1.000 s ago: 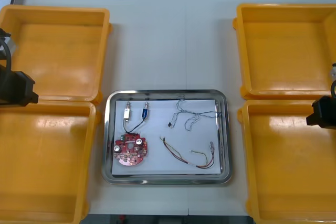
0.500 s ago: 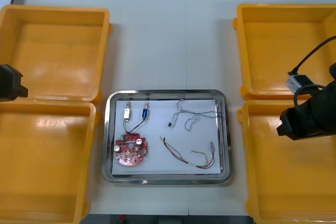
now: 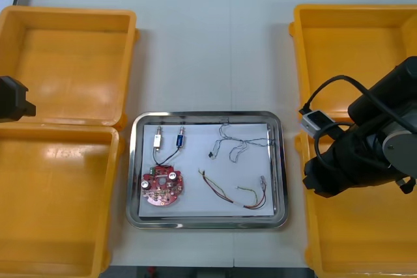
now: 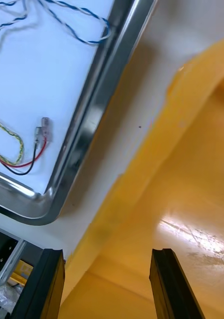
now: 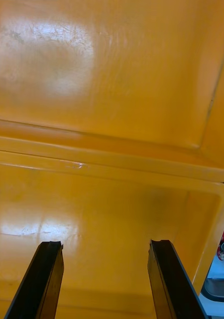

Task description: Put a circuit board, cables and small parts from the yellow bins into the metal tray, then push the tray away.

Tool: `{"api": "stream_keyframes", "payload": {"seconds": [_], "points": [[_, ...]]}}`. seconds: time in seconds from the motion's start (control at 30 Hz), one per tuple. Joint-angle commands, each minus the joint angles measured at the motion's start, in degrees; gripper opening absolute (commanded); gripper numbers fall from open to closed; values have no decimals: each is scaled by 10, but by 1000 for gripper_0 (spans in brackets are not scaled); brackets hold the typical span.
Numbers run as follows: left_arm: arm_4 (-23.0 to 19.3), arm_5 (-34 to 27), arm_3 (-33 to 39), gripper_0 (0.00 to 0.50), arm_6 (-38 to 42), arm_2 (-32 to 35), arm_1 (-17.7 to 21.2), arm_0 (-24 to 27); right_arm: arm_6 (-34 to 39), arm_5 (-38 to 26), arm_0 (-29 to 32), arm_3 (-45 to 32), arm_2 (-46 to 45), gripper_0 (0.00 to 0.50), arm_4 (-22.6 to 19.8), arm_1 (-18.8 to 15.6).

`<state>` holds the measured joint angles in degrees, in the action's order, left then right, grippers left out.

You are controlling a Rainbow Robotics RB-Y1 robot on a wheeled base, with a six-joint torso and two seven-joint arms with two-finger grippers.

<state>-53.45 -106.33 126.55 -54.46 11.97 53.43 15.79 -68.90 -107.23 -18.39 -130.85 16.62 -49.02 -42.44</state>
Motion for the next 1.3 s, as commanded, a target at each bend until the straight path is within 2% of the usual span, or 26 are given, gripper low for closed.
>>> {"api": "stream_keyframes", "payload": {"seconds": [0.03,0.27,0.6,0.97,1.3], "points": [[-1,4,5,500,-44,20,20,-13,-32,5,-55,-21,68,500,17,2],[2,-9,9,500,-48,20,18,-13,-50,19,-109,-21,162,500,59,33],[3,-10,10,500,-48,20,18,-13,-68,48,-156,2,251,500,67,83],[3,-10,10,500,-48,20,18,-13,-87,61,-238,83,361,500,103,154],[3,-10,10,500,-48,20,18,-13,-100,84,-301,147,436,500,99,204]]}}
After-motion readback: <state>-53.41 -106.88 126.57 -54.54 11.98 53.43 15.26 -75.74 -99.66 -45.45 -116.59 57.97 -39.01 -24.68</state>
